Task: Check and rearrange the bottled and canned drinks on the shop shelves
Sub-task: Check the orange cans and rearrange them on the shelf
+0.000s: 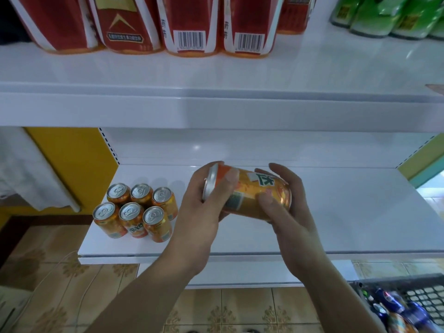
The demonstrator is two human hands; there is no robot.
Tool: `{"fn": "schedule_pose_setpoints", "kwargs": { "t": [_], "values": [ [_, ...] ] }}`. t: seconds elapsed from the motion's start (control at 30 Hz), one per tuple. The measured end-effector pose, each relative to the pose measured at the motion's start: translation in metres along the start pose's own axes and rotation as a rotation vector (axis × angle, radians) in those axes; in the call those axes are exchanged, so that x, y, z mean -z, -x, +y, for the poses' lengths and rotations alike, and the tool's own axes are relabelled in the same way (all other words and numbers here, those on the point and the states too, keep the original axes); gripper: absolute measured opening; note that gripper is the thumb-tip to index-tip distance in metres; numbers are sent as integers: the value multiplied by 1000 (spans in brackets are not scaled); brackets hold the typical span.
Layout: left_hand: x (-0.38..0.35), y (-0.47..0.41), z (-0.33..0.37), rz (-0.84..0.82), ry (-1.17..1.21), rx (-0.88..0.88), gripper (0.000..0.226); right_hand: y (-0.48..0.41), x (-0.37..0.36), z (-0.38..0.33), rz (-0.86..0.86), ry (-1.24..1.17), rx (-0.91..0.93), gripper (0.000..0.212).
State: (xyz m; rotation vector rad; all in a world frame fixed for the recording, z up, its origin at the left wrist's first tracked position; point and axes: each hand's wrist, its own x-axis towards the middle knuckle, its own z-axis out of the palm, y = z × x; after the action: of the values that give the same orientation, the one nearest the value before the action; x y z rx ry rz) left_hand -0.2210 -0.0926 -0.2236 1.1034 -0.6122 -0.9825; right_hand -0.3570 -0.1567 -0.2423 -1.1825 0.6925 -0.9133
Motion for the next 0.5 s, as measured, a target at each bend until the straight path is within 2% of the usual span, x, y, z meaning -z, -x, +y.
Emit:
{"fn": "schedule_pose_setpoints", "kwargs": {
  "t": [0.1, 0.17, 0.23, 0.3, 0.4, 0.47, 0.5],
  "values": [
    [6, -4, -2, -77, -62, 39, 66, -3, -1, -3, 109, 33, 30, 37],
    [9, -4, -2, -155, -109, -14, 64, -5, 0, -6, 138, 57, -35, 44],
    [7, -4, -2, -179, -120, -57, 51, -5, 1, -7, 125, 98, -60, 44],
    [3, -5, -2, -104, -59, -12, 39, -2, 3, -5, 73, 146, 10, 42],
    [3, -6, -2, -74, -78, 19, 44, 0, 6, -1, 40, 229, 61, 52],
    [2, -5, 1, -169, -156, -20, 49, -2, 4, -4, 92, 143, -5, 47],
    [2, -4, 2, -199, -184, -53, 55, -3, 2, -5, 101, 95, -67, 53]
  ]
}}
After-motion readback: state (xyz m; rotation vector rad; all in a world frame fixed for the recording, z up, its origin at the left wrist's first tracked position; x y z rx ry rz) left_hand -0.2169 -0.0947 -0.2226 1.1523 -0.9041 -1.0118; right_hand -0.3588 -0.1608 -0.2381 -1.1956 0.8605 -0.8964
